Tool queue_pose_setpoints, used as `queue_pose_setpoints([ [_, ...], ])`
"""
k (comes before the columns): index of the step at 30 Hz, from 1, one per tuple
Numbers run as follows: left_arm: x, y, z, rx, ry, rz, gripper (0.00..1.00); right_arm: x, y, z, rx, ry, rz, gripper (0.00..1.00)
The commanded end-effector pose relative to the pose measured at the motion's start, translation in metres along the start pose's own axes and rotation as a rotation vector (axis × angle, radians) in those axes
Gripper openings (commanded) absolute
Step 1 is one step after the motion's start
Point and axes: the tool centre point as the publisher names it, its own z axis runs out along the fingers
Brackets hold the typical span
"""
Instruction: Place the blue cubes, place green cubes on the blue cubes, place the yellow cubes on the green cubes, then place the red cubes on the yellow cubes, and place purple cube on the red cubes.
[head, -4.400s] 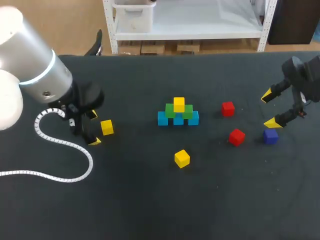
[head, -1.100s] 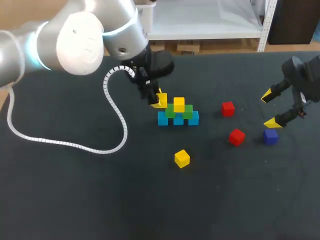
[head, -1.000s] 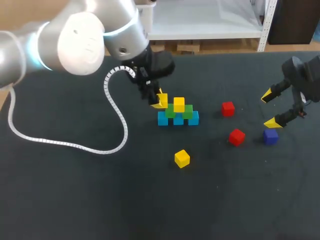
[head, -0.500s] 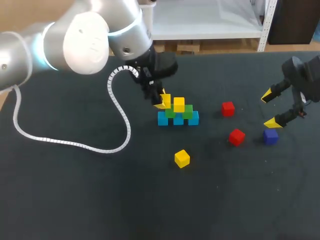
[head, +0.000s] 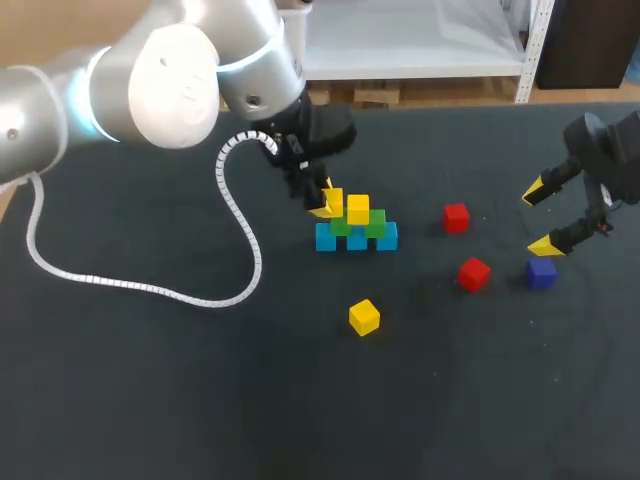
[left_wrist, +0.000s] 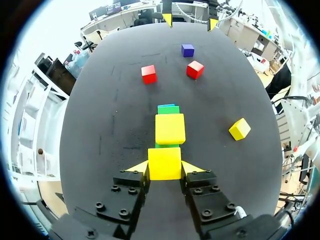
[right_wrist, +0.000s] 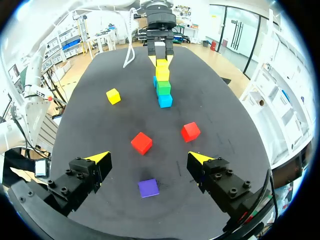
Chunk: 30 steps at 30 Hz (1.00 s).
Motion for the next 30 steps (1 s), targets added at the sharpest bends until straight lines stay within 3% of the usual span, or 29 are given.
queue_pose_setpoints([
  [1,-0.0002,0.003,0.0015,0.007,0.0,0.002,0.0,0.0002,-0.0001,0.0001,0.0,-0.002,-0.001,1.0],
  [30,-0.0027,-0.0014,0.0047,0.023,-0.005,0.014,0.0,0.0002,-0.0001,0.0001,0.0,-0.002,-0.001,1.0],
])
